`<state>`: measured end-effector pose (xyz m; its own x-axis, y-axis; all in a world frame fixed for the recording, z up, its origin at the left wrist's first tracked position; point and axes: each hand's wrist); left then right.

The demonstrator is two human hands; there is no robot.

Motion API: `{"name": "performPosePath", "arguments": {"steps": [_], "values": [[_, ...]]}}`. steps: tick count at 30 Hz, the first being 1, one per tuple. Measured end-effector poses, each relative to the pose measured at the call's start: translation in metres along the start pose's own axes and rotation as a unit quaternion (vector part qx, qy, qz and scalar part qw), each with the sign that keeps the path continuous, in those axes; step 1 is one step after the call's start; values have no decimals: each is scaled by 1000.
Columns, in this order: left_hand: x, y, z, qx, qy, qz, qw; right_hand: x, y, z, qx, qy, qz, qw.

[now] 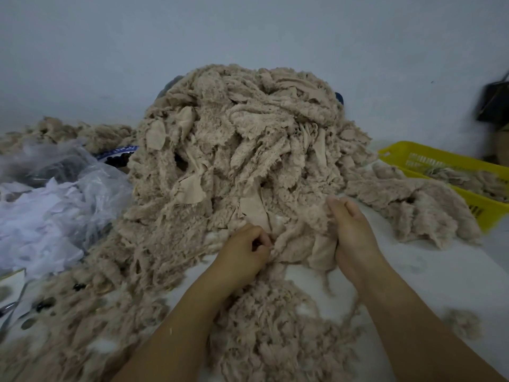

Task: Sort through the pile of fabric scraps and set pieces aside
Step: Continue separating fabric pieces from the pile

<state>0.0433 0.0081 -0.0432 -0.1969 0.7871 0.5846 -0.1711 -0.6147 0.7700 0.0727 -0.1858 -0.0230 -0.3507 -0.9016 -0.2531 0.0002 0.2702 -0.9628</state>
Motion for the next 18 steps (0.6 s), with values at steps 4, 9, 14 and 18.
{"name": "performPosePath", "arguments": {"steps": [4,9,14,18], "values": [[2,-2,5,59,136,-77,986,-2,-2,-1,3,44,46,998],[9,-9,12,182,234,-175,939,-5,-1,-4,-21,25,50,998],[4,12,-5,-59,239,-120,962,-13,8,-12,15,-53,25,998],[-7,28,-14,-31,85,-147,985,-13,13,-16,147,-73,-87,983]]}}
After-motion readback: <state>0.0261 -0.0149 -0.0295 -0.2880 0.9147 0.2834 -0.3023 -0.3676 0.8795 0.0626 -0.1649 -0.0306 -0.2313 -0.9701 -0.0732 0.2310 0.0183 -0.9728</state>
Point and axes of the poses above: each hand's wrist, its own z-axis towards the middle knuckle, its own x-axis out of the back of the hand, y = z × x, and after that the axes turned 13 degrees about y, right-handed
